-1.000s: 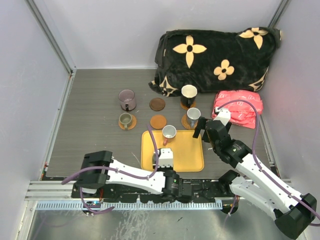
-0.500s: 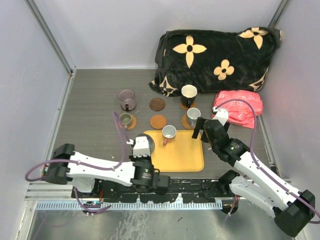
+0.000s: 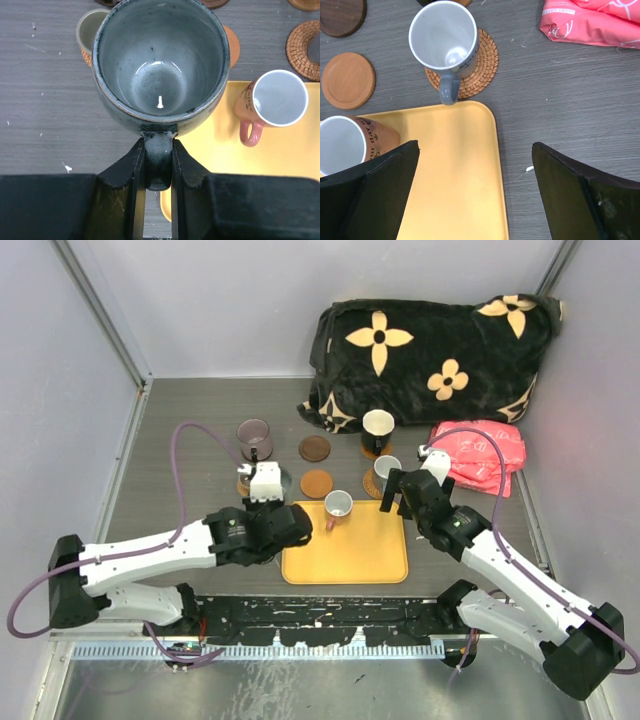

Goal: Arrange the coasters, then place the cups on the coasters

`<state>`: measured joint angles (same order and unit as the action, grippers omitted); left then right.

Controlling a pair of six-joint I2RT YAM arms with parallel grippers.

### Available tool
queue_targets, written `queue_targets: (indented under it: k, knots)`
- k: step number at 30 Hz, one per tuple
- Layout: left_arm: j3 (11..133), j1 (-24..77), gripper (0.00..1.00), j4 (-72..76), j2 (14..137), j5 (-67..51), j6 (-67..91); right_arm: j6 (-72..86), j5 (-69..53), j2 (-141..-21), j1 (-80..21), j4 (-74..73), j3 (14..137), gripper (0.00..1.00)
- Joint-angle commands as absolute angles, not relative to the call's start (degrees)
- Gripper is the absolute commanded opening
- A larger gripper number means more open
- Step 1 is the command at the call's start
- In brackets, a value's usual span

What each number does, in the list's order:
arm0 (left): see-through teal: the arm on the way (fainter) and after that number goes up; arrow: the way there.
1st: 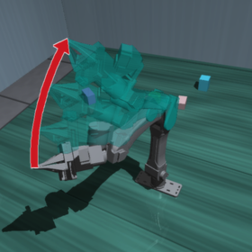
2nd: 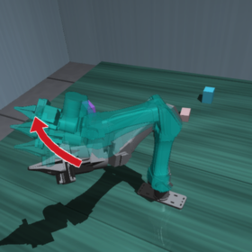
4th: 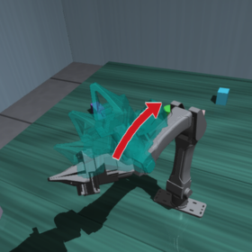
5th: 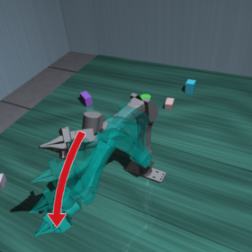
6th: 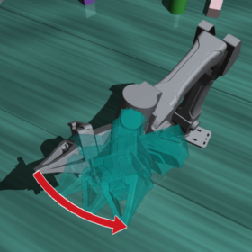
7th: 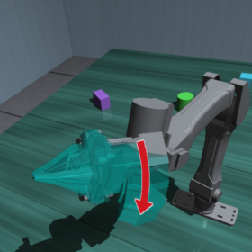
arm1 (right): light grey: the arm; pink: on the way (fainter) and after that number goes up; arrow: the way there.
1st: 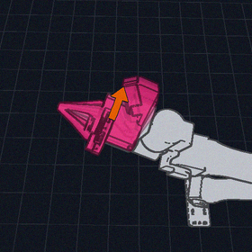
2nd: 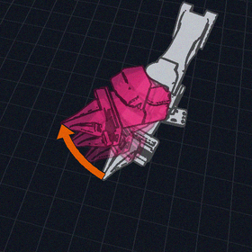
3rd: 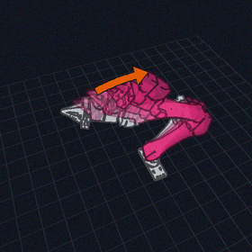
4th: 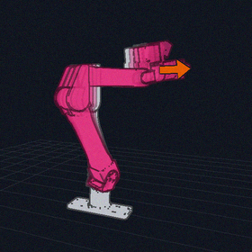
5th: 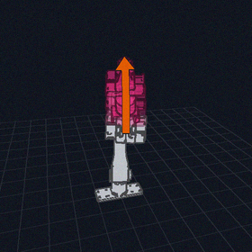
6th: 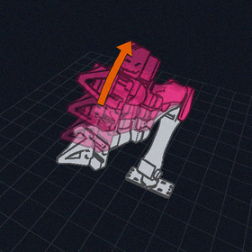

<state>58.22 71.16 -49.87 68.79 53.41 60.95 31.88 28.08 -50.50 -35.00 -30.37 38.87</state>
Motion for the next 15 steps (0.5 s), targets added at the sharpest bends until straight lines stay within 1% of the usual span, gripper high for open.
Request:
queue_targets:
  k: [1, 6, 15]
  knots:
    - [63.45, 65.28, 0.00, -35.18, 72.00, 49.99, 44.46, 33.45, 29.53, -52.11, -34.66, -31.29, 43.32, 1.00]
    - [64.53, 57.55, 0.00, -26.91, 76.79, 40.40, 37.29, 33.86, 30.43, -54.23, -34.72, -32.76, 45.30, 1.00]
    - [70.73, 48.18, 0.00, -17.75, 87.40, 32.75, 28.75, 34.20, 31.29, -57.35, -34.70, -32.67, 46.02, 1.00]
